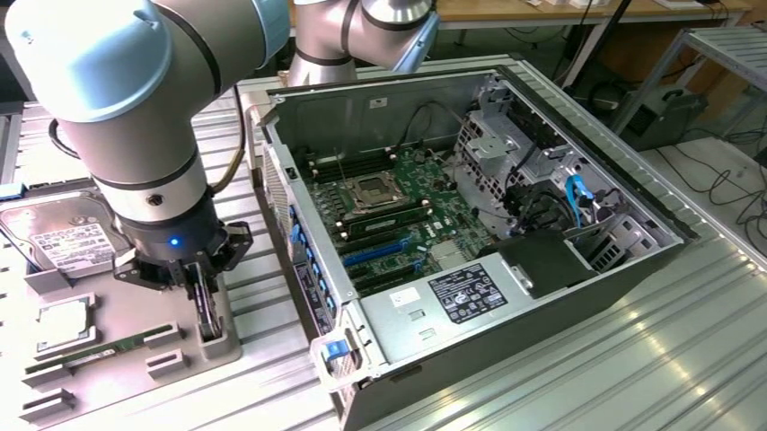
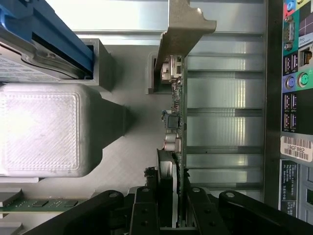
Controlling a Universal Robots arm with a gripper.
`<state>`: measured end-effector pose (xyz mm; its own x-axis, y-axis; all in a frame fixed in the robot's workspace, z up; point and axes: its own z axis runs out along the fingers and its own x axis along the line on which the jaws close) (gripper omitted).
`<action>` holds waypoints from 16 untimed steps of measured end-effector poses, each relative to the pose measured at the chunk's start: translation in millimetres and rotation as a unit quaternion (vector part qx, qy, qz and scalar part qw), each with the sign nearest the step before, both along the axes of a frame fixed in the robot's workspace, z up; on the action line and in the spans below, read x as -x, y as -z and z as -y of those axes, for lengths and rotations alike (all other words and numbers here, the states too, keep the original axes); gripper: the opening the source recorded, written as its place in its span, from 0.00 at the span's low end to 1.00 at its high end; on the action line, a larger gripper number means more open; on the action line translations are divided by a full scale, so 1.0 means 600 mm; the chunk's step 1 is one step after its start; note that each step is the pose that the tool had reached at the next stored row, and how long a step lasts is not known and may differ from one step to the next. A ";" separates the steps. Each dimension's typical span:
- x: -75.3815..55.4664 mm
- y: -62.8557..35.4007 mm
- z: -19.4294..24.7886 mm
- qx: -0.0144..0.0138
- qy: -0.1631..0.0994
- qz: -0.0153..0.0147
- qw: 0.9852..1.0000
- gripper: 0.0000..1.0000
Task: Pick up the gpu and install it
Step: 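Pick up the gpu and move the gpu toward the slot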
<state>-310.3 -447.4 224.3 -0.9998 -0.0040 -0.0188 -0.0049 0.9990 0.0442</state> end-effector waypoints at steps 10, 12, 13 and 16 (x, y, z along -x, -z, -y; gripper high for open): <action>0.000 -0.022 0.0000 0.000 0.000 0.000 1.000 0.27; 0.000 -0.026 0.0000 0.000 0.000 0.000 1.000 0.27; 0.000 -0.028 0.0000 0.000 0.000 0.000 1.000 0.27; 0.000 -0.033 0.0000 0.000 0.000 0.000 1.000 0.27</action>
<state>-310.3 -447.4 244.0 -0.9998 -0.0040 -0.0188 -0.0048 0.9990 0.0442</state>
